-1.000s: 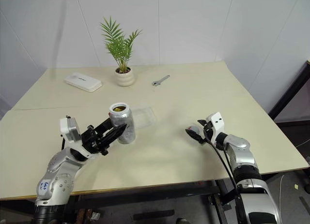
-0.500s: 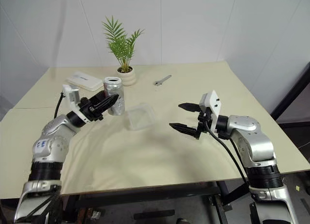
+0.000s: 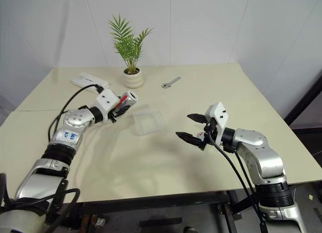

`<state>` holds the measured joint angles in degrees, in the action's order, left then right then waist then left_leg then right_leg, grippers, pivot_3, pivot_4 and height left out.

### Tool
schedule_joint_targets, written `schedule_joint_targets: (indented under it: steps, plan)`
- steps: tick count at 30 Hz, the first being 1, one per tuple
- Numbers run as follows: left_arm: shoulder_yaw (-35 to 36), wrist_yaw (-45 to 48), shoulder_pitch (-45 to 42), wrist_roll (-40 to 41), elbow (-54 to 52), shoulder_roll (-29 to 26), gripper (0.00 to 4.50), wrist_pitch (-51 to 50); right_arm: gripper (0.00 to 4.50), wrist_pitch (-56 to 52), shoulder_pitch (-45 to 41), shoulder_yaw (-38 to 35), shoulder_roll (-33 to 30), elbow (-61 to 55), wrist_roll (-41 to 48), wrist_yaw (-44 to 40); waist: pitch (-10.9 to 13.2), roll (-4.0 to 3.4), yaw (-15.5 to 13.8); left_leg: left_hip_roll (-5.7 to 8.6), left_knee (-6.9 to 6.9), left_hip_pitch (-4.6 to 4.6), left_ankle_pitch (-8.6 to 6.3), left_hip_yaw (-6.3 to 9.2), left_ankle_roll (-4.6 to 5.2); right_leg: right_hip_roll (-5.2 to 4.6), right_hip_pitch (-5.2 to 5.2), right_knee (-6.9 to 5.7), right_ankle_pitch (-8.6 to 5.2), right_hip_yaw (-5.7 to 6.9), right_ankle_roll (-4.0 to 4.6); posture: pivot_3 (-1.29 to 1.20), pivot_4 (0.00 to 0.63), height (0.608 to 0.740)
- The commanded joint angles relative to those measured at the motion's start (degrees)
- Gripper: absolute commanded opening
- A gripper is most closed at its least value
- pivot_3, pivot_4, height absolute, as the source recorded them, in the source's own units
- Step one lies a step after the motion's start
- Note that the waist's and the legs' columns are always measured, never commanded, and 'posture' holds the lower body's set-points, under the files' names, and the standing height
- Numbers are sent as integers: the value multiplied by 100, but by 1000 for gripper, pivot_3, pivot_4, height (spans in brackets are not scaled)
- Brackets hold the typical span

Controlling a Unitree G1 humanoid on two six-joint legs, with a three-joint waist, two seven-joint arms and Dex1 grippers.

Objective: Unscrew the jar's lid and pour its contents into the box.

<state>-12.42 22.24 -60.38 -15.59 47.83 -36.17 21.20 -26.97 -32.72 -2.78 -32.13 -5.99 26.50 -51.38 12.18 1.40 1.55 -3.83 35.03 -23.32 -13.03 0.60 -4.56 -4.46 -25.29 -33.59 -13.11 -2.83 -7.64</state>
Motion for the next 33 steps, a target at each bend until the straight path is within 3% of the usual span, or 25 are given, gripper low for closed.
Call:
schedule_joint_targets:
  steps: [1, 6, 10, 18, 27, 33]
  plan:
    - [-504, -868, -356, -1084, 153, -245, 1885, 1176, 4482, 10, 30, -153, 58, -205, 133, 123, 0, 0, -12, 0, 0, 0, -2, -2, -1, 0, -2, -1, 0, -1, 0, 0, 150, 740]
    - [-1351, -2156, -969, -2692, 492, -692, 1885, 2127, 4482, -44, 80, -137, 170, -242, 169, 254, 1, 2, -10, 0, 3, -3, -6, -16, 1, 0, -7, 1, 1, -11, -3, 0, 150, 740]
    - [-2276, -3537, -1664, -4241, 852, -1009, 1885, 2141, 4482, -36, 130, -113, 219, -261, 188, 308, 4, 7, -3, 0, 3, -2, -12, -34, 10, 0, -15, -1, 2, -29, -13, 0, 150, 740]
    - [-3972, -5304, -2853, -6246, 1715, -770, 1885, 1838, 4482, 32, 167, -71, 388, -212, 179, 388, 8, 14, -23, 1, 12, -3, -37, -50, 16, 0, -17, 1, -10, -44, -34, 0, 150, 740]
    - [-4984, -6180, -3084, -7089, 2160, -216, 1885, 1406, 4482, 154, 185, -32, 695, -164, 102, 540, 9, 16, -16, 0, 12, -6, -61, -67, 20, 0, -22, -15, -22, -56, -45, 0, 150, 740]
    - [-4733, -6067, -3118, -6659, 2185, -192, 1885, 1555, 4482, 171, 208, -35, 740, -171, 105, 553, 9, 16, -18, 0, 13, -6, -64, -72, 21, 0, -22, -15, -24, -59, -47, 0, 150, 740]
